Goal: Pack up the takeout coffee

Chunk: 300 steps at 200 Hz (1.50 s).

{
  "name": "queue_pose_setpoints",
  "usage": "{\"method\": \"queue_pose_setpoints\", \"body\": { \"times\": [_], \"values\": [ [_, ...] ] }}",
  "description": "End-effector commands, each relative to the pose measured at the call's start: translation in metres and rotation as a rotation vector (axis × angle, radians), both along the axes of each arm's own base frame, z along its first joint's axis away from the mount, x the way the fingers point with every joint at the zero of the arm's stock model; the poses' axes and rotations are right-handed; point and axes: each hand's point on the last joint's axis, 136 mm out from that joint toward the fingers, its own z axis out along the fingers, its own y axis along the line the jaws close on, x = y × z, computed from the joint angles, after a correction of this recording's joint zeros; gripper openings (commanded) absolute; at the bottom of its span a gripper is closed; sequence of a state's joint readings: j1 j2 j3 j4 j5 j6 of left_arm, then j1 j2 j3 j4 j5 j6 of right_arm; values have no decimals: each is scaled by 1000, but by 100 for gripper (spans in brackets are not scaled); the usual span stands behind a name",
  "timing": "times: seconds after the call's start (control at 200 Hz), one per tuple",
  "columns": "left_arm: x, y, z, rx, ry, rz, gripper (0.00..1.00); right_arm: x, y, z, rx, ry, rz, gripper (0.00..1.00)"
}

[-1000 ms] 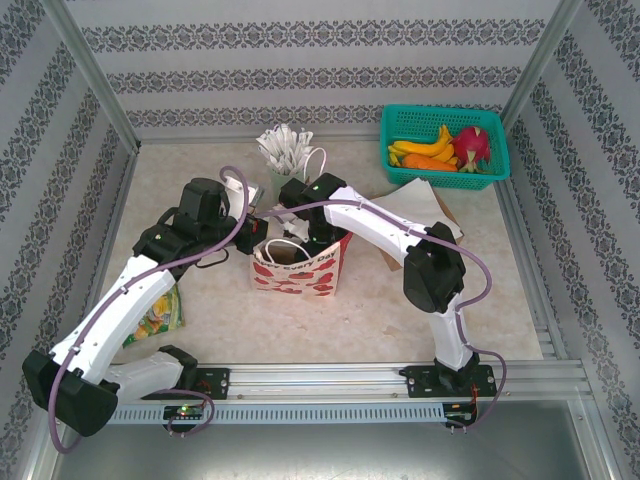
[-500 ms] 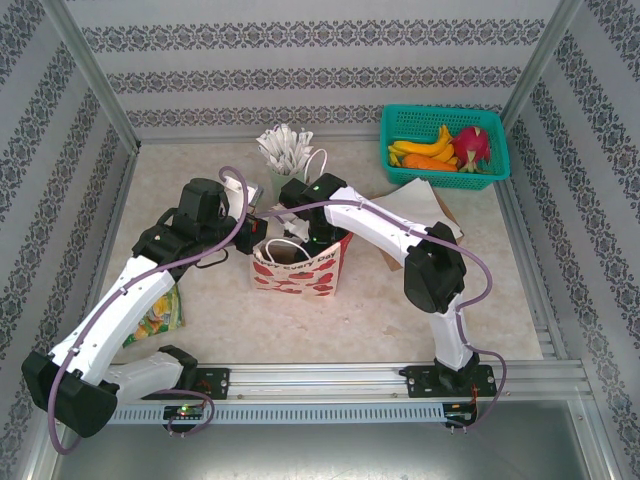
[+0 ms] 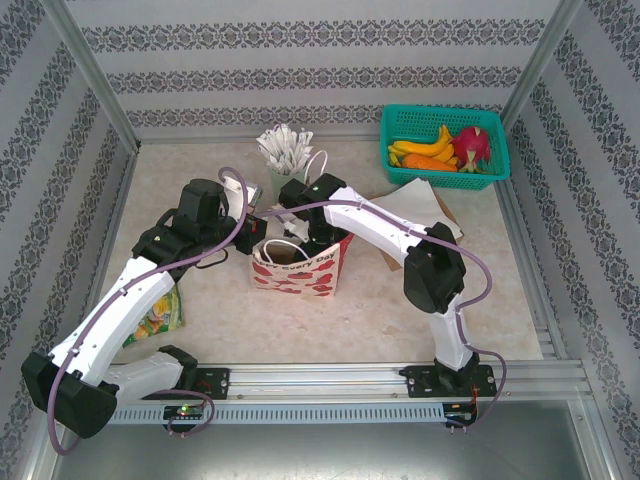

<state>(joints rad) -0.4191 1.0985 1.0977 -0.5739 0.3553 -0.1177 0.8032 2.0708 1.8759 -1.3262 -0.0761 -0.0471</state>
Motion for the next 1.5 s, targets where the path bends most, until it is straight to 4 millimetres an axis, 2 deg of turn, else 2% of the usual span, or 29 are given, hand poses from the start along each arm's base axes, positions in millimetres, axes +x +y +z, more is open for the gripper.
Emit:
{"method": "queue_pose_setpoints", "body": {
  "times": [0.0, 0.265, 0.37, 0.564, 0.789, 0.939, 1.069, 1.494],
  "values": [
    [-1, -3, 6, -16, -29, -5, 0, -27, -20, -34, -159, 143, -42, 43],
    [0, -4, 7, -13, -41, -16, 0, -33, -18, -14, -157, 146, -45, 44],
    [-1, -8, 7, -23, -35, -35, 0, -27, -16, -15, -151, 129, -70, 47],
    [-2, -6, -3, -7, -24, -33, 0, -13, 0, -13, -60, 87, -101, 51],
    [-1, 1, -11, 16, -20, 3, 0, -10, -1, -10, -55, 56, -120, 59],
    [0, 6, -15, 33, -16, 29, 0, -13, 3, 0, -12, 46, -114, 64],
    [0, 8, -19, 41, -6, 42, 0, -16, 5, 2, 4, 46, -101, 72],
    [1, 10, -20, 49, -3, 50, 0, -17, 4, 6, 9, 25, -88, 86]
  ]
}}
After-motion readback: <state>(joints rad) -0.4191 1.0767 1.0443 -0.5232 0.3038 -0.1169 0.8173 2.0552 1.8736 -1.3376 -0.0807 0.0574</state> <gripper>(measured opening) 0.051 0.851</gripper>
